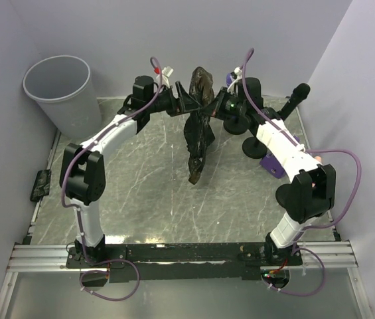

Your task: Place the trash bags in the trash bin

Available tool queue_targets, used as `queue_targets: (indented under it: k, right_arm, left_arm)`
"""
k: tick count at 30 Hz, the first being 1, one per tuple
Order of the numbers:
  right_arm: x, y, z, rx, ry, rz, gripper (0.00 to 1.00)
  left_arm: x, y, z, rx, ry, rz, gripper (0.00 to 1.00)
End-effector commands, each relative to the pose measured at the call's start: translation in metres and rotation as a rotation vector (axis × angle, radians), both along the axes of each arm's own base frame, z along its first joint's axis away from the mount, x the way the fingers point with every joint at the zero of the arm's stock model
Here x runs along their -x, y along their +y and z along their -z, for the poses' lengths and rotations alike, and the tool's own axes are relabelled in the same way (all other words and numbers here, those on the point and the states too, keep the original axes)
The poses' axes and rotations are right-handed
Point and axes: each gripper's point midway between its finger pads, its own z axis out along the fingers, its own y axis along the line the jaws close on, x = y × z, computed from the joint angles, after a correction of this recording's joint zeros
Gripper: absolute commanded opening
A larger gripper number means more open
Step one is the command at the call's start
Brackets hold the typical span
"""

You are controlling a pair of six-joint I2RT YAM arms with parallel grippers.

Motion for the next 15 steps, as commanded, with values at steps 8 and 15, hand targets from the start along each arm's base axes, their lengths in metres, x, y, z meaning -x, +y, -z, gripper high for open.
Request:
queue_targets:
  k: [8, 15]
  right_arm:
    - [0.026, 0.036, -0.028, -0.185, -0.068, -0.265, 0.0]
    - [0.032, 0.027, -0.029, -0.162, -0.107, -0.274, 0.0]
  left_arm:
    - [-0.004, -0.021, 0.004, 0.075, 0.049, 0.058, 0.77]
    - [-0.015, -0.012, 0.037, -0.009, 0.126, -0.036, 0.65]
